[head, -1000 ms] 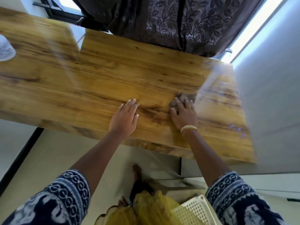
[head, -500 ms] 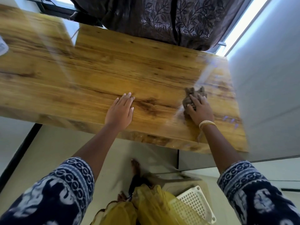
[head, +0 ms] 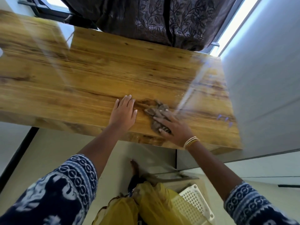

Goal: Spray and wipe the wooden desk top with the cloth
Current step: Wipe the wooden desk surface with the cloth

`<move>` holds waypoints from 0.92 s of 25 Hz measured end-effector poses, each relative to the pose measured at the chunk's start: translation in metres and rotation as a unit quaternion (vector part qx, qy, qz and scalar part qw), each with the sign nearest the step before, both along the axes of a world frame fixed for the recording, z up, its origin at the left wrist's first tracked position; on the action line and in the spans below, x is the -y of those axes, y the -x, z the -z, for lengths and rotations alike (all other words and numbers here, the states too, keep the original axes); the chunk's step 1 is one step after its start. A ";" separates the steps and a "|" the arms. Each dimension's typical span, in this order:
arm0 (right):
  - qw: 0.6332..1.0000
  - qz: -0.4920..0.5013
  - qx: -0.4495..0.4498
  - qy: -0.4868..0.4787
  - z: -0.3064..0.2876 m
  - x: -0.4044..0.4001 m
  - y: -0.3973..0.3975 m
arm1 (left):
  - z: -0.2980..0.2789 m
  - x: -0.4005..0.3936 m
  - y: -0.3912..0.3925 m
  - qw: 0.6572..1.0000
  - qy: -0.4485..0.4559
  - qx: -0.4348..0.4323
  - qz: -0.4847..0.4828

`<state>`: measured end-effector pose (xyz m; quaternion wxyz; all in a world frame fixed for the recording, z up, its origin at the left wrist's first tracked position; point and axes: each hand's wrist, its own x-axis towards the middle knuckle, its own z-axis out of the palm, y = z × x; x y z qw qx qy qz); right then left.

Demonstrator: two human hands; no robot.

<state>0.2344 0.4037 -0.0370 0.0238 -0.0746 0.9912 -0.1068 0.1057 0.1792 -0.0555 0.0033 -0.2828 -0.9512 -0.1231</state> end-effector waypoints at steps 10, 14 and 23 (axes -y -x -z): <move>0.917 0.399 -0.006 -0.003 0.004 -0.011 0.036 | 0.003 -0.004 -0.007 1.000 -0.002 -0.015 -0.019; 0.988 0.150 0.005 -0.036 0.005 0.059 0.034 | 0.002 -0.002 -0.006 1.000 -0.011 -0.018 -0.014; 0.937 0.350 -0.009 0.005 0.002 -0.063 0.067 | -0.005 -0.007 0.003 1.000 -0.019 0.001 -0.015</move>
